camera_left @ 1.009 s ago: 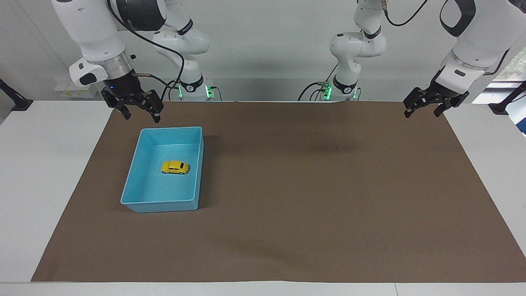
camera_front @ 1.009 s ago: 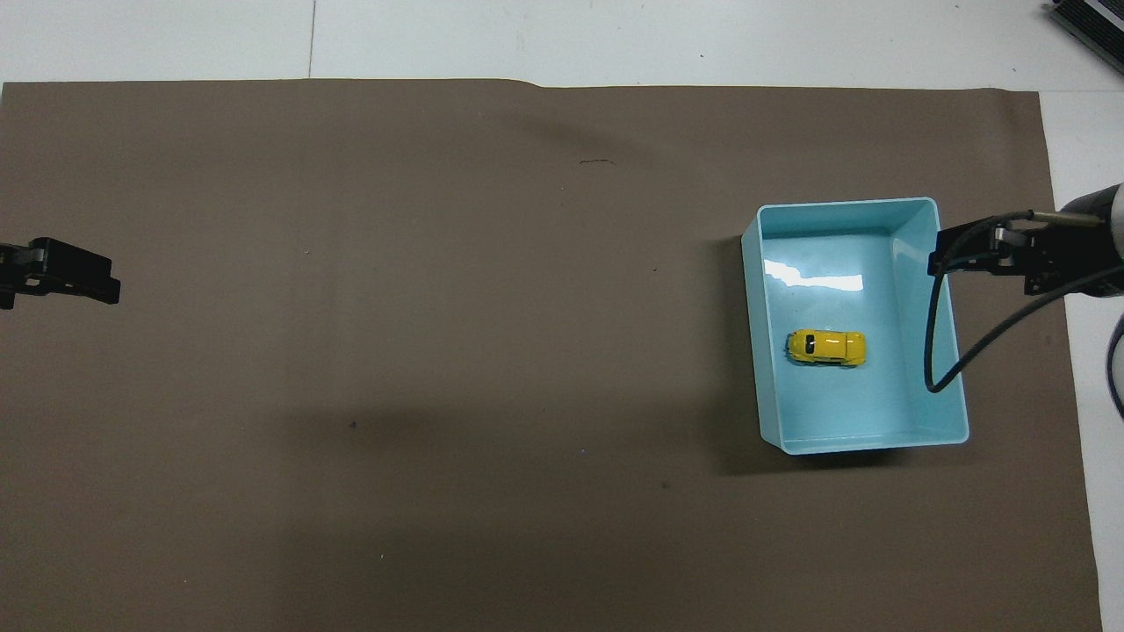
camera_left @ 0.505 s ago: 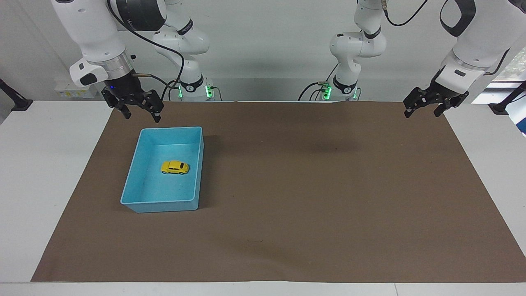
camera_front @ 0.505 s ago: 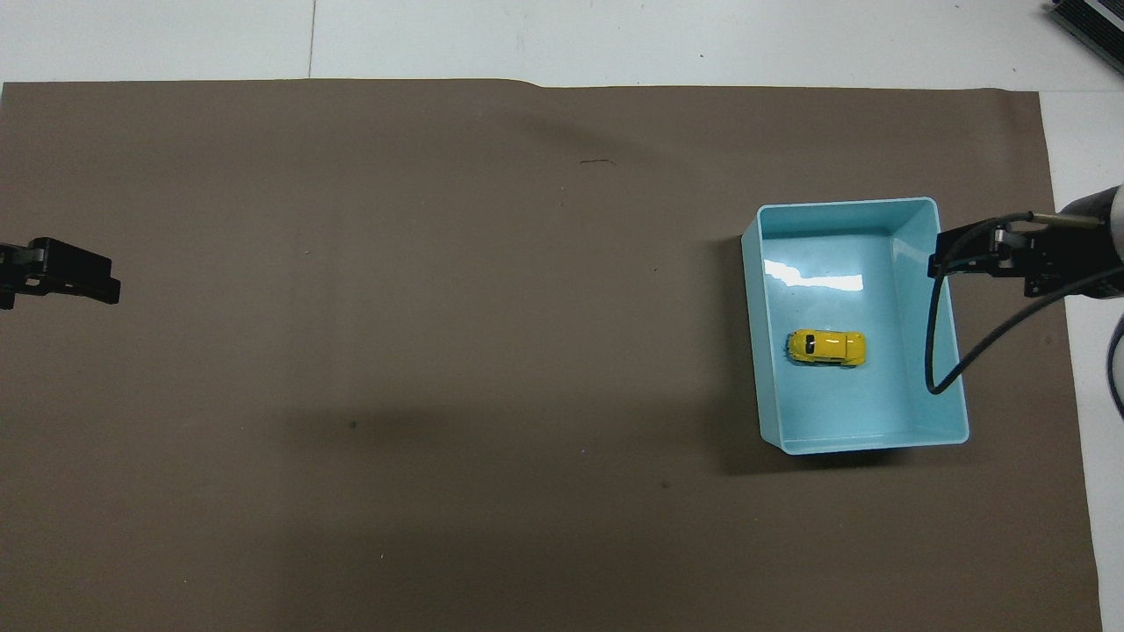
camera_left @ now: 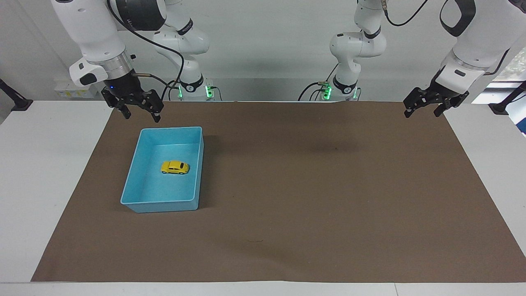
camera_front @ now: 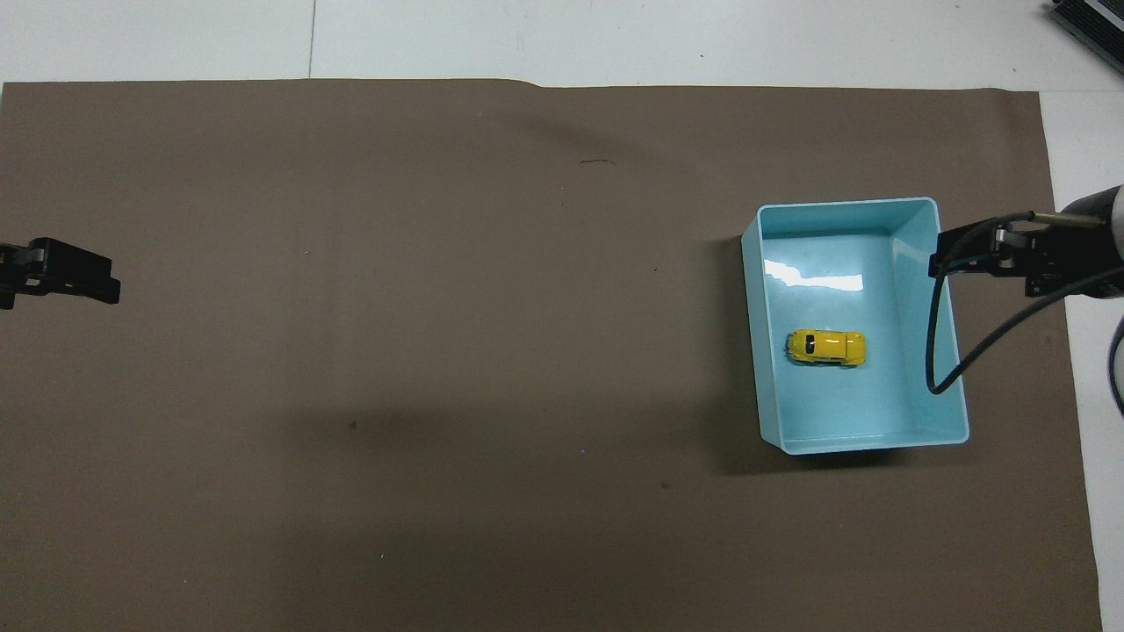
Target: Wind up and store yellow beetle car
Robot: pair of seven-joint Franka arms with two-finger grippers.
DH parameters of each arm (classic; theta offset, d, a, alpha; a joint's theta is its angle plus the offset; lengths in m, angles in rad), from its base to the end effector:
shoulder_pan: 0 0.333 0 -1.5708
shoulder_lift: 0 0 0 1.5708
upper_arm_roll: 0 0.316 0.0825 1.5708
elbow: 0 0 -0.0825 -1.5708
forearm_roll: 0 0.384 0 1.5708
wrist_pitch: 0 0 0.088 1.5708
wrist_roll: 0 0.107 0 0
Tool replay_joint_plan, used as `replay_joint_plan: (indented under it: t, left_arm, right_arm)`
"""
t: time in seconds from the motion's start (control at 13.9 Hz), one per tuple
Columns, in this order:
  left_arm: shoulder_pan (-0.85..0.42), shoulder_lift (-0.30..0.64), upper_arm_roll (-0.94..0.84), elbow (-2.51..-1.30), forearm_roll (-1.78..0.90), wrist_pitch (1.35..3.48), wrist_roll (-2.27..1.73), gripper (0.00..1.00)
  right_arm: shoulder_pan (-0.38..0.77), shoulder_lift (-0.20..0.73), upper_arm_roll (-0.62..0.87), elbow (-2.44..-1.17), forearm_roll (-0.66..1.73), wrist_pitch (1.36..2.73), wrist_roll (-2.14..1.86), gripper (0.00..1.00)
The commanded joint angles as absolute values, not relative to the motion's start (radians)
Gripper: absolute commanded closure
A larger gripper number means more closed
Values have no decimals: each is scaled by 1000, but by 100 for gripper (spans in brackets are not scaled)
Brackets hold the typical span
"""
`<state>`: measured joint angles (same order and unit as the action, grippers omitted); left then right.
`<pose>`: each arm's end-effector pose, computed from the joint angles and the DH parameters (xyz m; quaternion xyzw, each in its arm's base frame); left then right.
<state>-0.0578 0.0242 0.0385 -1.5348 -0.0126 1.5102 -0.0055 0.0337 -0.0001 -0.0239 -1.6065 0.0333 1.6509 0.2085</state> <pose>0.5557 -0.0124 0.6228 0.9997 -0.0071 -0.0245 0.0055 0.5618 0.0088 0.6149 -0.9946 0.1001 -0.0203 0.0190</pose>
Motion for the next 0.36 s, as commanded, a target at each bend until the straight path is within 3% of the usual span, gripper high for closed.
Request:
replay_joint_plan:
  t: [0.0,0.29]
  left_arm:
    - [-52,6,34,-1543,5,1494,-6,0]
    - [-52,6,34,-1543,5,1494,-6,0]
  right_arm:
    - [26,5,-23,-1591,51,1628,219,0]
    - [26,5,-23,-1591,51,1620,204,0]
